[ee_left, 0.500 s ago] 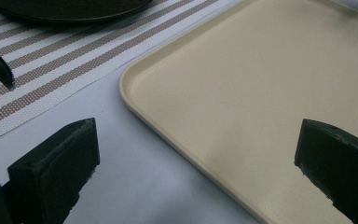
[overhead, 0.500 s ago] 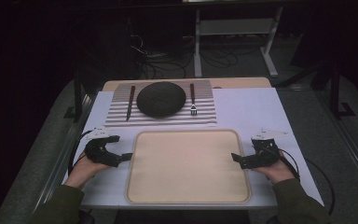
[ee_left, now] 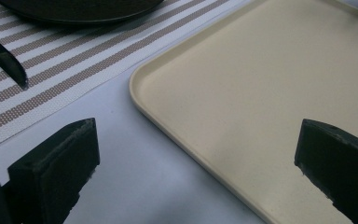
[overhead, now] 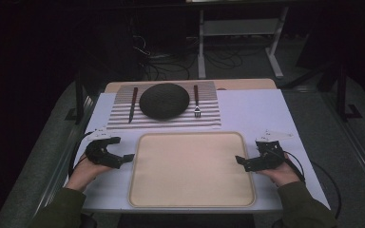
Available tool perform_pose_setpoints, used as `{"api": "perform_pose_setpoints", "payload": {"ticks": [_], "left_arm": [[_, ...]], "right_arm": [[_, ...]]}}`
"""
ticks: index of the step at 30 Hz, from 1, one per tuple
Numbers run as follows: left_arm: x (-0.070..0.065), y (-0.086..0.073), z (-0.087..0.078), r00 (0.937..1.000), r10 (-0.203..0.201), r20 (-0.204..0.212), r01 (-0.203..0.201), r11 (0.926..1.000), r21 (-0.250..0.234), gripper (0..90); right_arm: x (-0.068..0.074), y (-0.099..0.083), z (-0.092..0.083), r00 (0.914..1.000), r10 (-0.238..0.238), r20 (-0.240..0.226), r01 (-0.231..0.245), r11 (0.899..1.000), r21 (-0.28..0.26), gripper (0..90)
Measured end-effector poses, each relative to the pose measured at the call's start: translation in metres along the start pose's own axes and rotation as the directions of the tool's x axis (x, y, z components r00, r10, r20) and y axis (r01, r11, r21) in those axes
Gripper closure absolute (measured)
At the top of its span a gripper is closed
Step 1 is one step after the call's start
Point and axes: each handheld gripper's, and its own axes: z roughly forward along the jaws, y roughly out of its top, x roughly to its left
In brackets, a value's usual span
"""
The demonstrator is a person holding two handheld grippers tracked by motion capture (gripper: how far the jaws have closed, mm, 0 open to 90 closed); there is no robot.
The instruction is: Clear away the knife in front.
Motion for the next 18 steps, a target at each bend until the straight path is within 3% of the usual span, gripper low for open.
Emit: {"api": "perform_pose_setpoints", "payload": {"ticks": [18], "left_arm": [[0.0008, 0.0097, 0.0054, 0.9997, 0.010, -0.021, -0.010, 0.9999, 0.002, 0.0]], "right_arm": [[0.0027, 0.0016, -0.0015, 1.0000, -0.004, 0.004, 0.004, 1.000, -0.006, 0.0]]}}
